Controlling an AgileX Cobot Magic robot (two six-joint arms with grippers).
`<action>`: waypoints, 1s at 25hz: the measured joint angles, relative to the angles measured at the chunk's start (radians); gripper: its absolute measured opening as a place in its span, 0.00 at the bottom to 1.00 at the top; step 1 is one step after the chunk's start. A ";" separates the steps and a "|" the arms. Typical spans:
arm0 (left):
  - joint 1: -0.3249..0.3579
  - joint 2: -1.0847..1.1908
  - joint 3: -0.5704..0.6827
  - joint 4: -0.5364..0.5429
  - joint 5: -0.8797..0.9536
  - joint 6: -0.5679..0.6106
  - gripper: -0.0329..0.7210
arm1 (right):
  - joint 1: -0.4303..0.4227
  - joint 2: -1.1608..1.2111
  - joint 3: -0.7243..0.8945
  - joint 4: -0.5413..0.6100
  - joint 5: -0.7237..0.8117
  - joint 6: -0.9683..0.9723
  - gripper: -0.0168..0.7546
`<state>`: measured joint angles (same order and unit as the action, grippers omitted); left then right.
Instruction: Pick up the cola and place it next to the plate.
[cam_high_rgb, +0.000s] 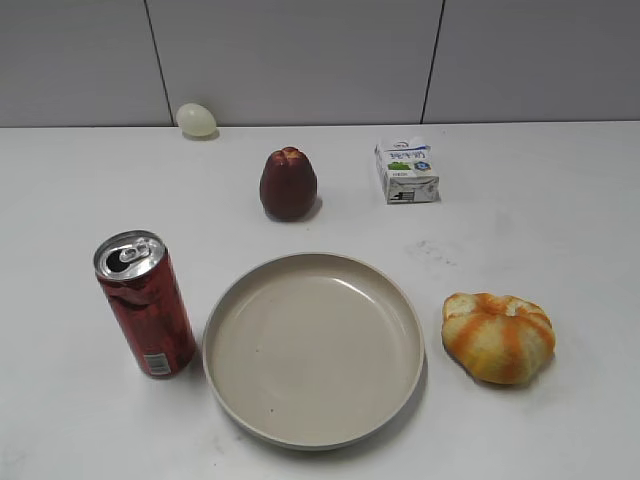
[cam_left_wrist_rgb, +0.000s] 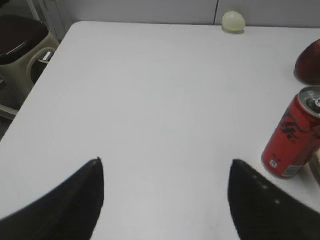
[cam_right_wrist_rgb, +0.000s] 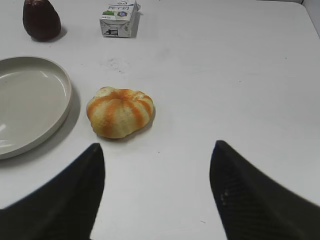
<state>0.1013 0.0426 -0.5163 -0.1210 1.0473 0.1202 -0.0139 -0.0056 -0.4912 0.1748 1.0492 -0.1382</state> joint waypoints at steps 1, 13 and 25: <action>0.000 -0.007 0.003 0.000 0.000 -0.003 0.83 | 0.000 0.000 0.000 0.000 0.000 0.000 0.71; -0.059 -0.048 0.009 0.000 0.000 -0.004 0.82 | 0.000 0.000 0.000 0.000 0.000 0.000 0.71; -0.112 -0.048 0.012 0.000 -0.001 -0.004 0.81 | 0.000 0.000 0.000 0.000 0.000 0.000 0.71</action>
<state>-0.0106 -0.0056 -0.5041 -0.1209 1.0465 0.1165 -0.0139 -0.0056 -0.4912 0.1748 1.0492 -0.1382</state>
